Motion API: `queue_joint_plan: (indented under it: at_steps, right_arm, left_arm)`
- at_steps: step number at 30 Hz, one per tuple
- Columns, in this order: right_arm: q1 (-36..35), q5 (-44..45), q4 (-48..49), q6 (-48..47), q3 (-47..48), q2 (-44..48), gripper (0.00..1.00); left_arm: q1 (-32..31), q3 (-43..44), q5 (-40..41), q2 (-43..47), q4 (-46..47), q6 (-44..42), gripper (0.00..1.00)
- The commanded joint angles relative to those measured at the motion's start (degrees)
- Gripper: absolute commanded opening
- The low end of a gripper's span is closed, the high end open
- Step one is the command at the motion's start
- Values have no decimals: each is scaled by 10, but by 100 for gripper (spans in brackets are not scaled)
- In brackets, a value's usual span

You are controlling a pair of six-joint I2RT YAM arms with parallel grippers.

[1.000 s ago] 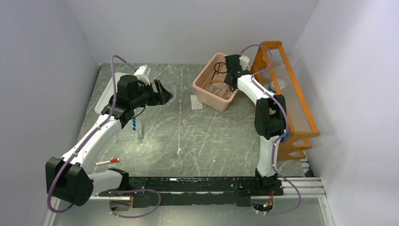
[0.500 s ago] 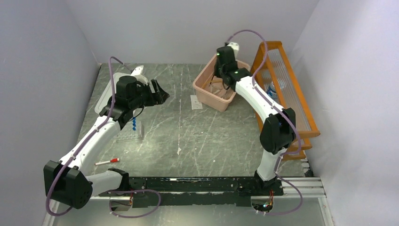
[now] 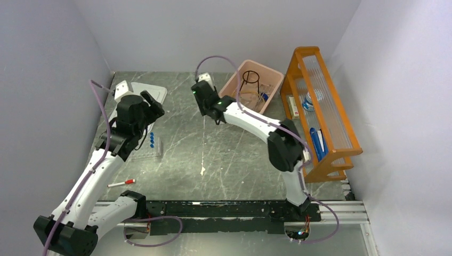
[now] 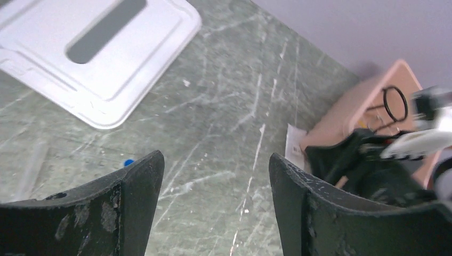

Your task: Organize the chemistry lab equipment

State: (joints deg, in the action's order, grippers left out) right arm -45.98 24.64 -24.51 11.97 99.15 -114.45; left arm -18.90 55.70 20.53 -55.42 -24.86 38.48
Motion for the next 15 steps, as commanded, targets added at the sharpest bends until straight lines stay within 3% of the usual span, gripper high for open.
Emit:
queue_joint_plan:
  at_steps: [1,9,15]
  right_arm:
    - [-21,91,-67,-28,68,-90,48]
    - [-26,180,-92,-65,143,-200,49]
    - [-26,188,-82,-90,156,-243,49]
  left_arm:
    - [3,13,116,23,-50,46,76]
    - [3,12,124,23,-42,30,78]
    - [3,14,116,5,-44,26,79]
